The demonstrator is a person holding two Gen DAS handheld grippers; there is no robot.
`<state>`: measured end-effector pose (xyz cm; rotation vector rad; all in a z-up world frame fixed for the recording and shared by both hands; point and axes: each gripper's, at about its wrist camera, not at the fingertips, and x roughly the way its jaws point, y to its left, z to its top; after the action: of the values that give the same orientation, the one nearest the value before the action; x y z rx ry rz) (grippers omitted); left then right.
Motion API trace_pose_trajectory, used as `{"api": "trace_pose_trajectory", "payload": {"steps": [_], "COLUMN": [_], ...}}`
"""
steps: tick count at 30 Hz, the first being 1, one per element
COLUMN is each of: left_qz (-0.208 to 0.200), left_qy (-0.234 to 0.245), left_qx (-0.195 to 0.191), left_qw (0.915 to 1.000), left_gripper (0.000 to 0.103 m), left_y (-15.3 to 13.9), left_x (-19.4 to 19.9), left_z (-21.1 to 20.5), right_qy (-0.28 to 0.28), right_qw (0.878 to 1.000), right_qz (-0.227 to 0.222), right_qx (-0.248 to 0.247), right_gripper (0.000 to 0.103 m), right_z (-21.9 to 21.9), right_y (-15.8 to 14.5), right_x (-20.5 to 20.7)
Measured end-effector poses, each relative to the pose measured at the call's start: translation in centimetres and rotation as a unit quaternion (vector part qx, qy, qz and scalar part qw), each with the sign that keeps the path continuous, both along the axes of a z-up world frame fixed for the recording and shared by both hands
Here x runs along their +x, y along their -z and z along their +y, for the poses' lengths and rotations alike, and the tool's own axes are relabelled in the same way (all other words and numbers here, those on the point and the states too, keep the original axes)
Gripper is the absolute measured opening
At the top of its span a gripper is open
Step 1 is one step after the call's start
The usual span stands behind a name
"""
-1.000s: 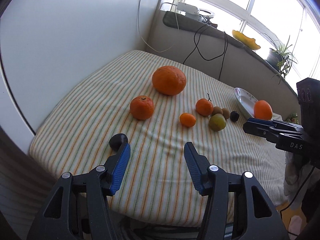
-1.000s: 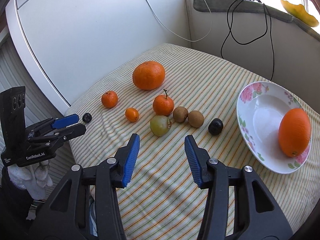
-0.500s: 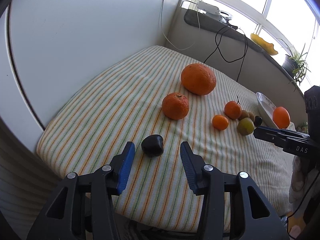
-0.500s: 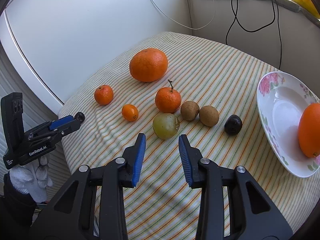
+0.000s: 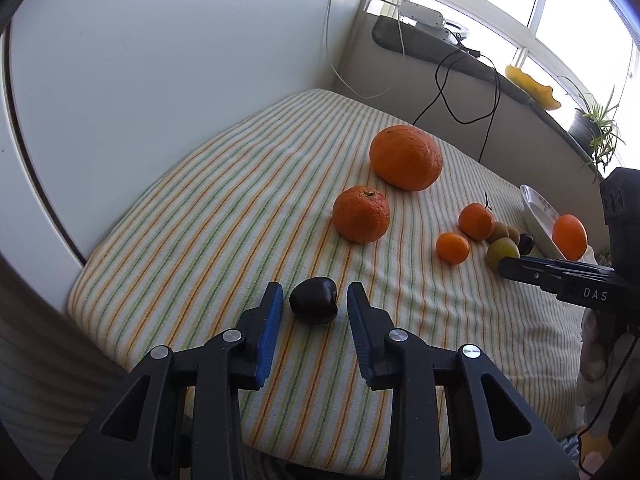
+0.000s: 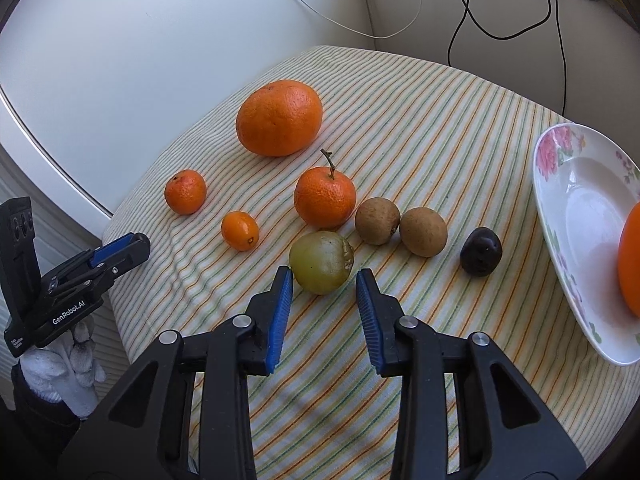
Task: Organize fruits
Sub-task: 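Grasp the dark plum with the left tool while the right tool grasps the green fruit, then carry both fruits to the plate and release them beside the orange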
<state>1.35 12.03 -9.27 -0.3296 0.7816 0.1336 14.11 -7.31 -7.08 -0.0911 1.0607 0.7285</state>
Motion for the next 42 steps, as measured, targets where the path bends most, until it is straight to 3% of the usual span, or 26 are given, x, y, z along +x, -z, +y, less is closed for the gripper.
{"api": "trace_pose_trajectory", "payload": {"steps": [7, 12, 24, 42], "left_qz": [-0.002, -0.005, -0.022, -0.064], "left_qy": [0.001, -0.001, -0.001, 0.070], "left_qx": [0.003, -0.002, -0.012, -0.023], "left_qw": [1.0000, 1.0000, 0.9997, 0.9952], "left_gripper": [0.023, 0.022, 0.022, 0.022], "left_y": [0.1, 0.0, -1.3, -4.7], "left_x": [0.0, -0.1, -0.8, 1.7], "left_z": [0.3, 0.4, 0.5, -4.7], "right_qy": [0.002, -0.001, -0.003, 0.032], "right_qw": [1.000, 1.000, 1.000, 0.998], "right_qz": [0.004, 0.005, -0.002, -0.032], "right_qx": [0.005, 0.005, 0.013, 0.038], "right_gripper": [0.035, 0.028, 0.026, 0.026], "right_z": [0.0, 0.2, -0.5, -5.3], "right_y": [0.1, 0.0, -0.7, -4.1], "right_x": [0.3, 0.3, -0.5, -2.0]}}
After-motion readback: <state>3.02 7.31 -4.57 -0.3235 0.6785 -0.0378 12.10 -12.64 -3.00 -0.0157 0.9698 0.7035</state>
